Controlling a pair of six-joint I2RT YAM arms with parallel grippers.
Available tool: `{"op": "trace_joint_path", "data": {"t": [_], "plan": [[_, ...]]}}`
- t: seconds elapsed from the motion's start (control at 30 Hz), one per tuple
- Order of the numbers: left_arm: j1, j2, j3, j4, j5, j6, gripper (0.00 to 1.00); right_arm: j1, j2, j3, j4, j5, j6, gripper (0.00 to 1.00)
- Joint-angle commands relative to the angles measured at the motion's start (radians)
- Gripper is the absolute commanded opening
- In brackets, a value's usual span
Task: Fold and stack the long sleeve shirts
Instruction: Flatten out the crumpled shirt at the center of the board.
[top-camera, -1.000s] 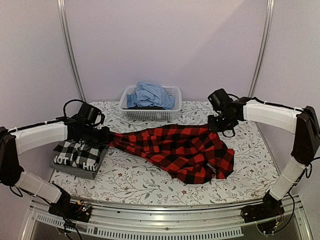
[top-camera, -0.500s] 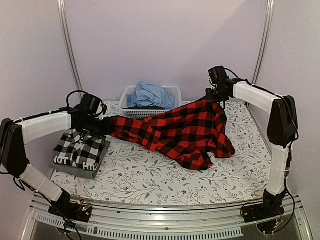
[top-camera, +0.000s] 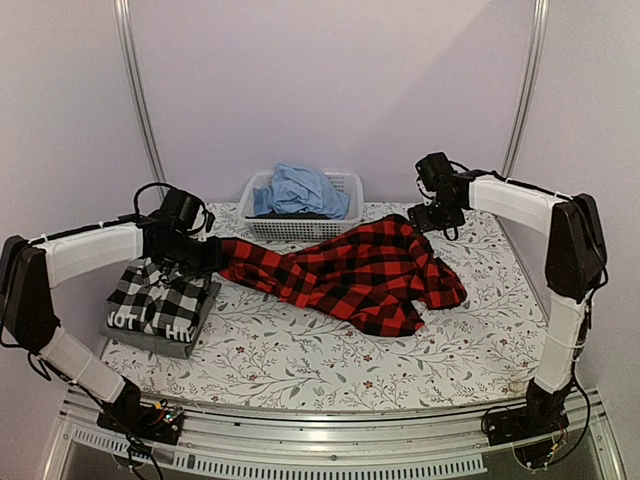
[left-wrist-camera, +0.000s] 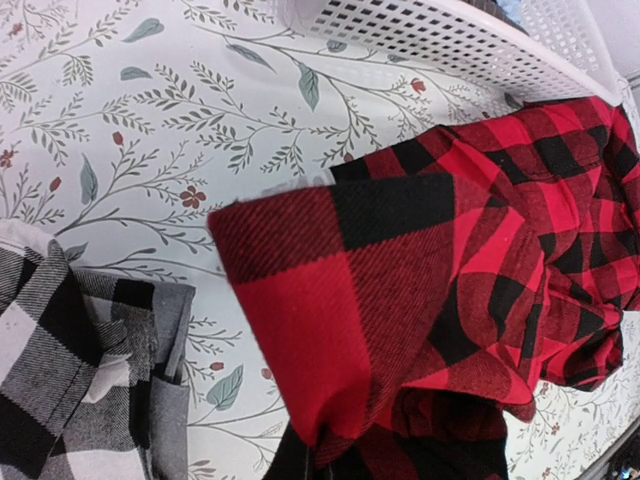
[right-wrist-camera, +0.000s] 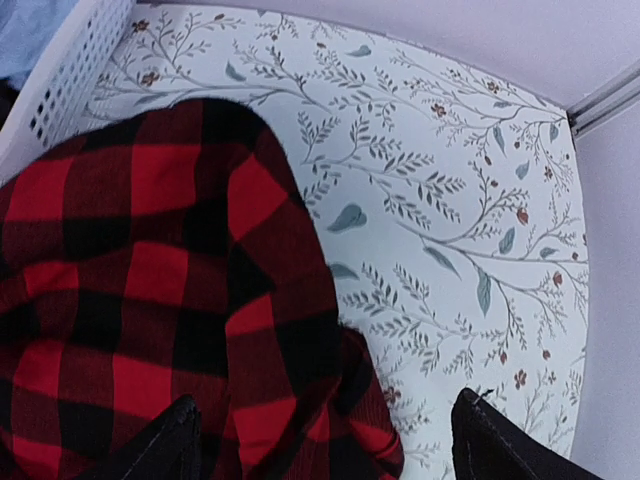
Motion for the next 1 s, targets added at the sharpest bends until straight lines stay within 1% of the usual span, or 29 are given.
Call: {"op": "trace_joint_path", "data": {"t": [0.0,0.13,0.23,0.37,0.47,0.53,0.63,0.7,0.8,0.87,0.97], "plan": [[0.011,-0.001,-0.007,-0.007,0.012,0.007,0.00,0.064,-0.255,-0.251,0.029,-0.048,0.135,0.85],[0.012,-0.004,-0.013,-0.008,0.016,0.006,0.00,0.098,-0.432,-0.493,0.083,-0.080,0.252,0.84],[0.012,-0.004,-0.012,-0.009,0.020,0.008,0.00,0.105,-0.513,-0.662,0.132,-0.113,0.317,0.81],[0.012,-0.003,-0.009,-0.014,0.017,0.011,0.00,0.108,-0.572,-0.796,0.179,-0.113,0.370,0.76],[0.011,0.002,-0.005,-0.015,0.019,0.013,0.00,0.107,-0.576,-0.850,0.259,-0.120,0.371,0.74],[0.012,0.010,-0.001,-0.015,0.021,0.017,0.00,0.107,-0.566,-0.865,0.303,-0.085,0.367,0.72],[0.012,0.012,0.002,-0.018,0.017,0.021,0.00,0.107,-0.528,-0.856,0.339,-0.016,0.352,0.62],[0.013,0.011,0.000,-0.016,0.016,0.025,0.00,0.106,-0.491,-0.838,0.354,0.009,0.331,0.53],[0.016,0.013,0.000,-0.019,0.017,0.033,0.00,0.106,-0.445,-0.796,0.338,0.016,0.293,0.36],[0.019,0.010,0.000,-0.019,0.015,0.037,0.00,0.106,-0.417,-0.777,0.317,0.010,0.283,0.30],[0.024,0.008,-0.001,-0.019,0.016,0.042,0.00,0.106,-0.423,-0.766,0.296,-0.004,0.281,0.13]]}}
